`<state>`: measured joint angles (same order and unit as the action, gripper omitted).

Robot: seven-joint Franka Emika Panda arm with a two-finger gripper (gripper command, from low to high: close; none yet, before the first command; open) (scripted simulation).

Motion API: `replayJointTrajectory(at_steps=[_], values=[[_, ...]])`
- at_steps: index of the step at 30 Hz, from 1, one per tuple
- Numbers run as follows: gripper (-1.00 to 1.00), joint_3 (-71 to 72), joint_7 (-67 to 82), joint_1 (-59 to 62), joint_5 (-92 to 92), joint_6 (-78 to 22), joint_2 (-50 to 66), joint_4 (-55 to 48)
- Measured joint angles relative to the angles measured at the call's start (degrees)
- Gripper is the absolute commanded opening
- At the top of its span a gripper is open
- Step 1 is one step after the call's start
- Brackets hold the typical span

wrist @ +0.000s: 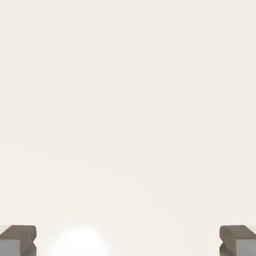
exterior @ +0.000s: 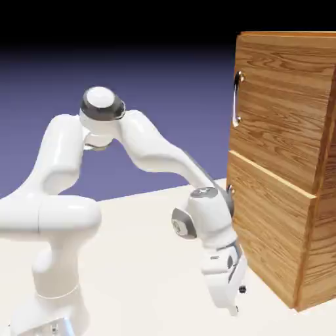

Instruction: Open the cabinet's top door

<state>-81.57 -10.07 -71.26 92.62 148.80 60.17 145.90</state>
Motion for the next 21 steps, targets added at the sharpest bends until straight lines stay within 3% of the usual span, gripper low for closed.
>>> replayJointTrajectory(at_steps=[21], values=[[0.00, -35.9, 14.2, -31.0, 40.7, -11.1, 40.8, -6.6]])
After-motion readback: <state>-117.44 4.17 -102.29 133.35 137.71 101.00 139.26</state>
